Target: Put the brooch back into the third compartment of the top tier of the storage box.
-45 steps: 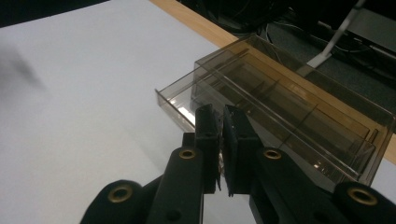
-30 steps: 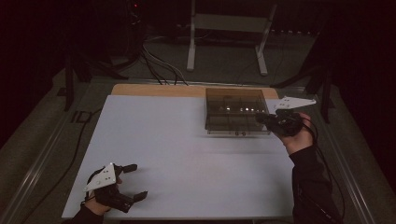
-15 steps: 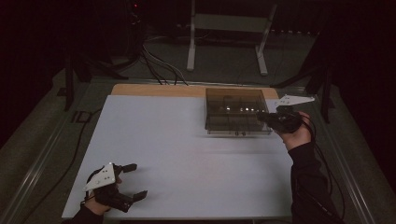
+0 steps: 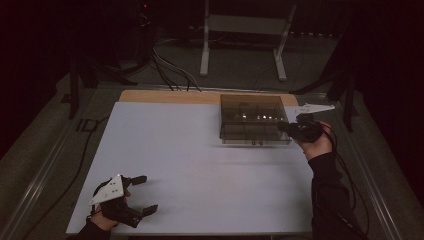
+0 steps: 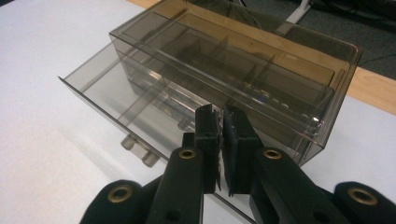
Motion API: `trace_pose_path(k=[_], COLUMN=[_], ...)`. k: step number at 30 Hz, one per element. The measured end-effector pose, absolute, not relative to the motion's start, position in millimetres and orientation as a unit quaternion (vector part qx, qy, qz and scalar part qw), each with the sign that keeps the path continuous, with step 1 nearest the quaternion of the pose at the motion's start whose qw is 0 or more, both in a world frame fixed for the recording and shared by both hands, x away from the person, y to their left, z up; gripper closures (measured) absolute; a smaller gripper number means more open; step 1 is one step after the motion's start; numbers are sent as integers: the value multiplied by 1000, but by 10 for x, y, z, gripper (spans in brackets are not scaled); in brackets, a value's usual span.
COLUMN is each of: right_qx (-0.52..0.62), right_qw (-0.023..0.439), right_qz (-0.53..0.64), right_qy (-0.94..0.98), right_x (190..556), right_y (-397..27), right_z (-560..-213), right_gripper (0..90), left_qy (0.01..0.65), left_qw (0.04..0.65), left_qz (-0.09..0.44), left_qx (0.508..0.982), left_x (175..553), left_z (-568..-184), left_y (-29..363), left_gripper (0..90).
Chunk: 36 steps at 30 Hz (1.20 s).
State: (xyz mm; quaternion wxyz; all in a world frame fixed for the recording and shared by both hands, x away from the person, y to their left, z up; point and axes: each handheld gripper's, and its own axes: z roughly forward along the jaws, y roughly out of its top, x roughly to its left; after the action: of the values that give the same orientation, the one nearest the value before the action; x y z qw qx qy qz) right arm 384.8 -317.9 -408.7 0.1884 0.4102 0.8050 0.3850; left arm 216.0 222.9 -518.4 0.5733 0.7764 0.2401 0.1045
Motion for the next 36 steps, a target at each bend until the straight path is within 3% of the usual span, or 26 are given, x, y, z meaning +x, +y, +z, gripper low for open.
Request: trace_pose_path(k=[36], right_qx=[444], right_qw=[157], right_qz=[326], right_qy=[820], right_x=[4145], right_y=[-3231], right_z=[-4420], right_gripper=[856], left_qy=[238], left_qw=[573], left_qz=[103], left_qx=[777], left_x=[2159], left_z=[-5186], left_y=[2225], left_gripper=[5])
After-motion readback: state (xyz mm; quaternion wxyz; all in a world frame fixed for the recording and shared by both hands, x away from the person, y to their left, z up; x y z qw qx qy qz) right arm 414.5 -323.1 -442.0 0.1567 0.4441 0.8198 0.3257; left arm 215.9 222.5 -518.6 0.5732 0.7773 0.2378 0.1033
